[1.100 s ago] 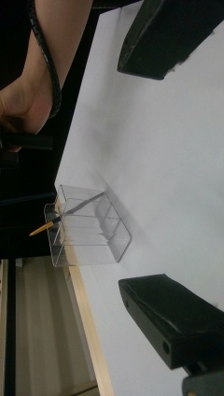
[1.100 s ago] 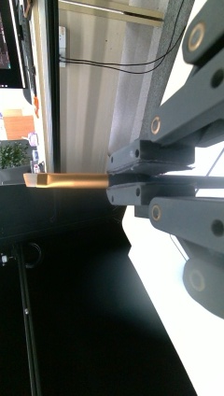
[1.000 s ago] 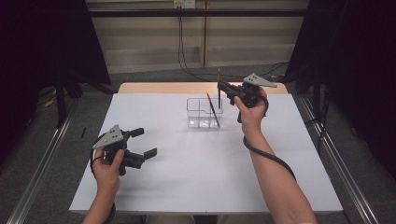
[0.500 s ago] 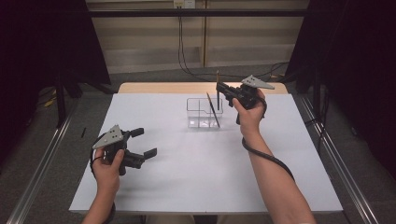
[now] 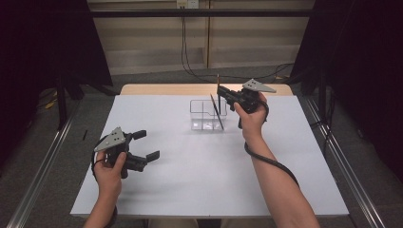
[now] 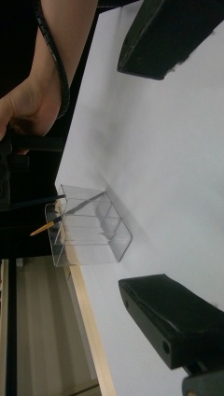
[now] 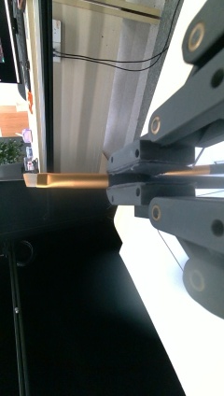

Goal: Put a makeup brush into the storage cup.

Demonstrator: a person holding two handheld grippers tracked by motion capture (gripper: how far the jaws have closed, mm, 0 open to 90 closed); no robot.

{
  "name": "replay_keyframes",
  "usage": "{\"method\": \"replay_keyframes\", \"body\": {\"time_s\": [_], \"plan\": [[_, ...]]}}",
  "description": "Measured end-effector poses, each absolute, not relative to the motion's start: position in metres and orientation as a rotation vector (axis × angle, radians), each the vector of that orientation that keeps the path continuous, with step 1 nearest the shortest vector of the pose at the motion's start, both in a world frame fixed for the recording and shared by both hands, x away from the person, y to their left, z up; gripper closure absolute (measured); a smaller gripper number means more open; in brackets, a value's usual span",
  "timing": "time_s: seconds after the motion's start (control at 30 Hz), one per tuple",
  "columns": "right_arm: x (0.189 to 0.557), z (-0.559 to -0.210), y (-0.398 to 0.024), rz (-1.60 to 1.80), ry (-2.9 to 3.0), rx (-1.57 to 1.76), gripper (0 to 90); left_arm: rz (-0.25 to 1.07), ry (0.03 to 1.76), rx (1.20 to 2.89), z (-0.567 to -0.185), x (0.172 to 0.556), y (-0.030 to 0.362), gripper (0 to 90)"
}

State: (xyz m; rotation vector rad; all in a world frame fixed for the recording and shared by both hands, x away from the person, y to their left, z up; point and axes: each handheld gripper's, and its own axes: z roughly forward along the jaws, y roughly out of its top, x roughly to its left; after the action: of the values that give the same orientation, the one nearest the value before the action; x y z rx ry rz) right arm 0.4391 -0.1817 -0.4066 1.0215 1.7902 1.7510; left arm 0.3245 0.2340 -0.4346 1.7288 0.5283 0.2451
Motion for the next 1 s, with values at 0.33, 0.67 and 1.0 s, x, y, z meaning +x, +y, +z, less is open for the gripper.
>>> {"method": "replay_keyframes", "body": {"time_s": [0.33, 0.67, 1.0], "plan": [[0.436, -0.412, -0.182, 1.775, 1.785, 1.034, 84.2, 0.246, 0.523, 1.731, -0.435, 0.325, 0.233, 0.2], [0.434, -0.414, -0.180, 1.771, 1.800, 1.025, 84.2, 0.254, 0.522, 1.735, -0.434, 0.324, 0.233, 0.1], [0.431, -0.418, -0.178, 1.769, 1.815, 1.025, 84.2, 0.257, 0.521, 1.734, -0.432, 0.324, 0.233, 0.1]]}}
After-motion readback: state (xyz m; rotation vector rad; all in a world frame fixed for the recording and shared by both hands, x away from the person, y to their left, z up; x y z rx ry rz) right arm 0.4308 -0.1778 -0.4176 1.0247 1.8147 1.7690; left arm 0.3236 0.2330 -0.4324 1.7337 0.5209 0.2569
